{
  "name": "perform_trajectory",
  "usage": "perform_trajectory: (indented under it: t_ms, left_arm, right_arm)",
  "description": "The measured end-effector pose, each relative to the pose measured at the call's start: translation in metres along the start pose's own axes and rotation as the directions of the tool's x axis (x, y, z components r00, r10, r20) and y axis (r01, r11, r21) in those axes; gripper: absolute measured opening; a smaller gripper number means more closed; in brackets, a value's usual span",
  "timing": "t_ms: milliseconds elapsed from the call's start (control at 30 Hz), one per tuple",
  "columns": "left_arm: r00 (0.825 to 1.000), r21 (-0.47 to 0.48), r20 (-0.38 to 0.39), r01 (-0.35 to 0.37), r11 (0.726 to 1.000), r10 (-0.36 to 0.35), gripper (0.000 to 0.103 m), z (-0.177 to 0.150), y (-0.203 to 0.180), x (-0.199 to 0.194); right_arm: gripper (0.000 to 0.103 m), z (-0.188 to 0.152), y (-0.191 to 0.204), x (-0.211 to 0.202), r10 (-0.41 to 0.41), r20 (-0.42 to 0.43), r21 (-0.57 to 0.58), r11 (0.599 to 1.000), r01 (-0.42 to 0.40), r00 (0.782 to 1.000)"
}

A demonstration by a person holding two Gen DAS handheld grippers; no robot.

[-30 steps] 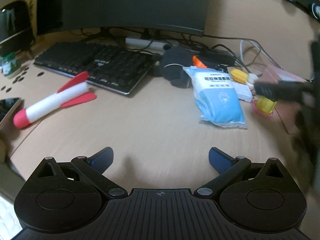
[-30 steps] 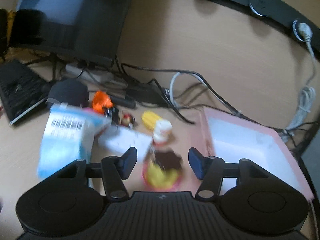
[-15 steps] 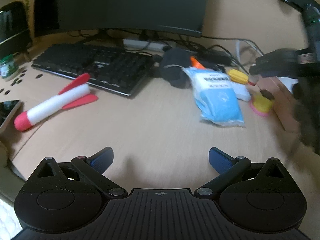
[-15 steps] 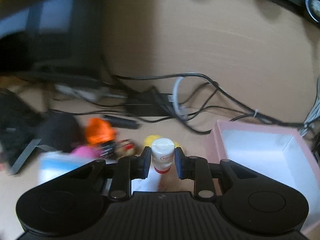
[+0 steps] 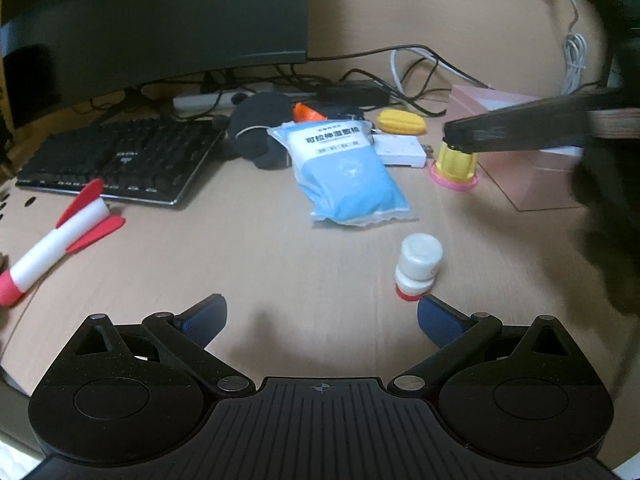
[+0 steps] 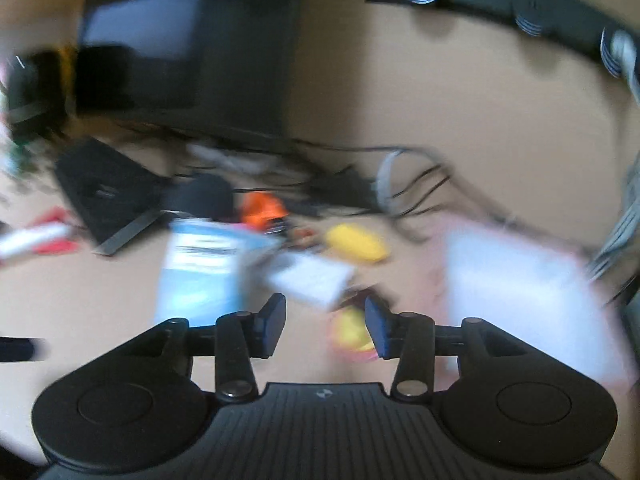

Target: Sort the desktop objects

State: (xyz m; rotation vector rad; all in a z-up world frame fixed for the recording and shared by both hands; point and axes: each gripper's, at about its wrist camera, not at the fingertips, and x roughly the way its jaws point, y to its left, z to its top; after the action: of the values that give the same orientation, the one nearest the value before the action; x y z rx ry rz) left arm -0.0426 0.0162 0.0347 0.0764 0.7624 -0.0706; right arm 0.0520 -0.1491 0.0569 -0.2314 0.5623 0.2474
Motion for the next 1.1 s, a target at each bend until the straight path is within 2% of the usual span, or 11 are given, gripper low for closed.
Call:
perform_trajectory:
  t_ms: [200, 267, 400, 567, 667, 733, 800, 900, 1100]
  left_arm:
    - [1.000, 0.018, 0.003, 0.007, 1.000, -0.007, 0.103, -0.001, -0.001, -0.005]
    - [1.000, 0.017, 0.003, 0.011, 1.000, -0.011, 0.103, -0.001, -0.001, -0.006]
    - [1.000, 0.017, 0.010, 0.016, 1.000, -0.016, 0.103, 0.000, -0.004, -0.007]
    - [1.000, 0.029, 0.002, 0.027, 0.999, -0.027, 0.103, 0.002, -0.016, -0.001]
    - [0.999, 0.035, -0.005, 0.036, 0.999, -0.036, 0.103, 0.001, -0.022, 0.002]
    - [0.999, 0.038, -0.007, 0.039, 0.999, -0.039, 0.103, 0.001, -0.024, 0.002]
    - [0.999, 0.040, -0.003, 0.038, 0.998, -0.038, 0.103, 0.001, -0.026, 0.000]
    - [1.000, 0.037, 0.000, 0.030, 0.999, -0.030, 0.103, 0.001, -0.026, -0.004]
    - [1.000, 0.005, -0.001, -0.012, 1.000, 0.012, 0.103, -0.002, -0.013, -0.011]
  right_arm:
    - [0.043, 0.012, 0.011, 0.059, -0.126, -0.027, -0.089, 0.988, 0.124, 0.992]
    - [0.043, 0.011, 0.012, 0.069, -0.136, -0.042, -0.108, 0.986, 0.131, 0.990]
    - [0.040, 0.003, 0.005, 0.063, -0.107, -0.083, -0.096, 0.990, 0.099, 0.991]
    - [0.039, -0.024, -0.002, 0.018, -0.016, -0.107, -0.065, 0.998, 0.009, 0.994]
    - [0.040, -0.041, -0.016, -0.012, 0.068, -0.113, -0.005, 0.998, -0.069, 0.991]
    - [0.051, -0.045, -0.029, -0.024, 0.045, -0.082, 0.028, 0.999, -0.043, 0.996]
    - [0.057, -0.043, -0.046, -0.021, 0.005, -0.062, 0.083, 0.997, 0.000, 0.998]
    - [0.058, -0.034, -0.063, -0.007, 0.020, -0.062, 0.162, 0.987, -0.010, 0.998]
    - [0.058, -0.016, -0.049, 0.015, 0.048, -0.006, 0.136, 0.990, -0.047, 0.999]
